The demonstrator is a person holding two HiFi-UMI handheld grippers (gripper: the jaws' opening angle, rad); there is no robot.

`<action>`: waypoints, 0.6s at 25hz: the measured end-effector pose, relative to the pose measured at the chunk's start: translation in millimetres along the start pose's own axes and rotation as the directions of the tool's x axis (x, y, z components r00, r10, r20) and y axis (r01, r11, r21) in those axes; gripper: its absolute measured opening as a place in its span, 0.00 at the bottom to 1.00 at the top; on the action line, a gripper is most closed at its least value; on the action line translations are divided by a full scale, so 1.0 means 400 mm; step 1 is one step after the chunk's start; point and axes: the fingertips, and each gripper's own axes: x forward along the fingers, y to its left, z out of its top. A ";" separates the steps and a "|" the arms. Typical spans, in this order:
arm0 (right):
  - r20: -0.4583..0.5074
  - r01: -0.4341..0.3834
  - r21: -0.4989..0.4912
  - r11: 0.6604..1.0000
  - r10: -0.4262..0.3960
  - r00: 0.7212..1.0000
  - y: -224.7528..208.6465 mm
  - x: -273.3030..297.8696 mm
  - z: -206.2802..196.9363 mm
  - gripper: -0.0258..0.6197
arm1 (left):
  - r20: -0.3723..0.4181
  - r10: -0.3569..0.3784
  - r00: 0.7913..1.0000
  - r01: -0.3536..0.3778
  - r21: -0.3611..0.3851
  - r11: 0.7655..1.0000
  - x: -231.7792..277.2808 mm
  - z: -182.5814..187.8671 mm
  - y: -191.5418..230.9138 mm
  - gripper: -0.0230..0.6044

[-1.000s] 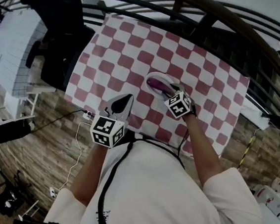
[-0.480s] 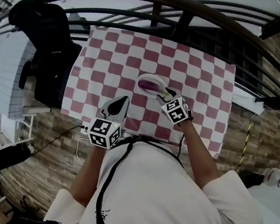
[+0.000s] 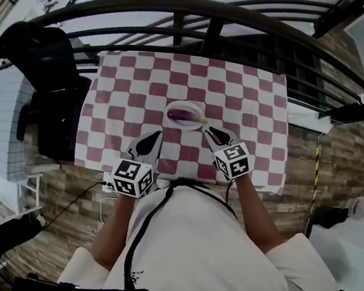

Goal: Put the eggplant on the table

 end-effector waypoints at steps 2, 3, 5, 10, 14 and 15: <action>0.043 0.013 0.051 0.999 -0.015 0.999 0.001 -0.037 0.014 0.11 | 0.002 -0.022 1.000 0.022 0.009 1.000 0.005 0.003 -0.012 0.04; 0.060 0.019 0.073 0.997 -0.024 0.998 0.000 -0.055 0.019 0.09 | 0.001 -0.033 0.999 0.033 0.013 0.999 0.009 0.005 -0.018 0.04; 0.084 0.035 0.099 0.994 -0.044 0.996 0.000 -0.088 0.028 0.06 | -0.001 -0.052 0.999 0.052 0.021 0.998 0.015 0.009 -0.028 0.04; 0.137 0.052 0.160 0.986 -0.075 0.988 0.005 -0.151 0.047 0.05 | -0.004 -0.092 0.996 0.092 0.030 0.995 0.033 0.019 -0.043 0.04; 0.151 0.066 0.188 0.980 -0.095 0.984 0.022 -0.182 0.052 0.05 | -0.008 -0.109 0.994 0.109 0.026 0.994 0.034 0.019 -0.046 0.04; 0.153 0.069 0.193 0.979 -0.099 0.983 0.025 -0.188 0.053 0.05 | -0.008 -0.112 0.994 0.112 0.026 0.993 0.034 0.020 -0.047 0.04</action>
